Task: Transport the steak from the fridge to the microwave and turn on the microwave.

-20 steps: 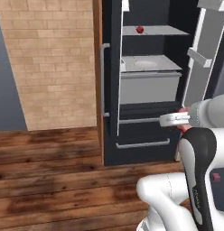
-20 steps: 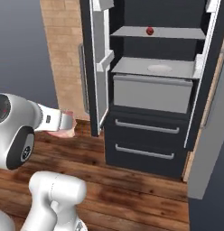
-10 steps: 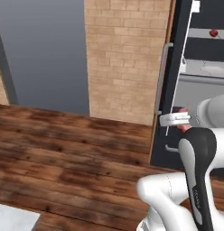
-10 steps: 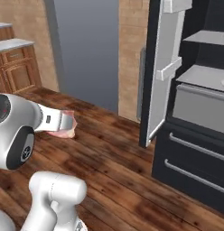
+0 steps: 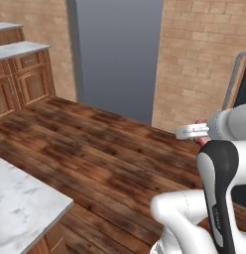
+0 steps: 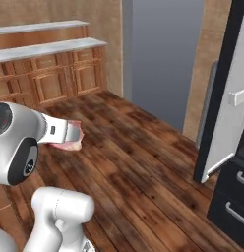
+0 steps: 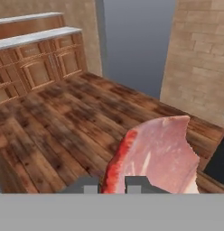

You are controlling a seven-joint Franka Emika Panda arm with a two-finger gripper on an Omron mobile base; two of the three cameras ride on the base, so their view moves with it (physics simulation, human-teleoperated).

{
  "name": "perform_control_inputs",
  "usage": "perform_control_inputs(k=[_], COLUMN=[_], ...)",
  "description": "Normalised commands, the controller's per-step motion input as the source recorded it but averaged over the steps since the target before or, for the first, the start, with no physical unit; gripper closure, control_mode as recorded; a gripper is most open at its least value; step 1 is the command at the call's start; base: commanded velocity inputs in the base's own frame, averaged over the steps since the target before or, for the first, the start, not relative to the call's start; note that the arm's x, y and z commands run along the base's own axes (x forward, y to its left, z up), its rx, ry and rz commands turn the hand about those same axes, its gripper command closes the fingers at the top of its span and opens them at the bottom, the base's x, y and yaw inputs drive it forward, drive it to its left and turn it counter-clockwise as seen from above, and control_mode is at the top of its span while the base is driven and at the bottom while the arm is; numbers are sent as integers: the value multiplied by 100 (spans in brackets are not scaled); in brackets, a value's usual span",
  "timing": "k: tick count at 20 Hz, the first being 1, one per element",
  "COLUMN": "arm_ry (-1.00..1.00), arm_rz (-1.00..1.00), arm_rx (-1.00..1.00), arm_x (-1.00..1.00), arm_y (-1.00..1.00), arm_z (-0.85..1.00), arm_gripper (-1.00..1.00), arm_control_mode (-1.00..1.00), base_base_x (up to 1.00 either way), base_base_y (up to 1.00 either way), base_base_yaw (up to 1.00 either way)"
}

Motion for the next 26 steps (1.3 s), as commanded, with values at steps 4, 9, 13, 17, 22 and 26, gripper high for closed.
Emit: perform_control_inputs(k=[4,9,13,17,22,26], arm_ry=[0,0,0,0,0,0], arm_rz=[0,0,0,0,0,0], arm_rx=[0,0,0,0,0,0], arm_x=[0,0,0,0,0,0], arm_y=[0,0,0,0,0,0], arm_z=[0,0,0,0,0,0], arm_gripper=[100,100,100,100,100,100], arm_control_mode=[100,100,100,100,100,100], base_base_x=[39,27,13,3,1,4], base_base_y=[0,-3,6,20,22,24], base_base_yaw=[44,45,57,65,73,75])
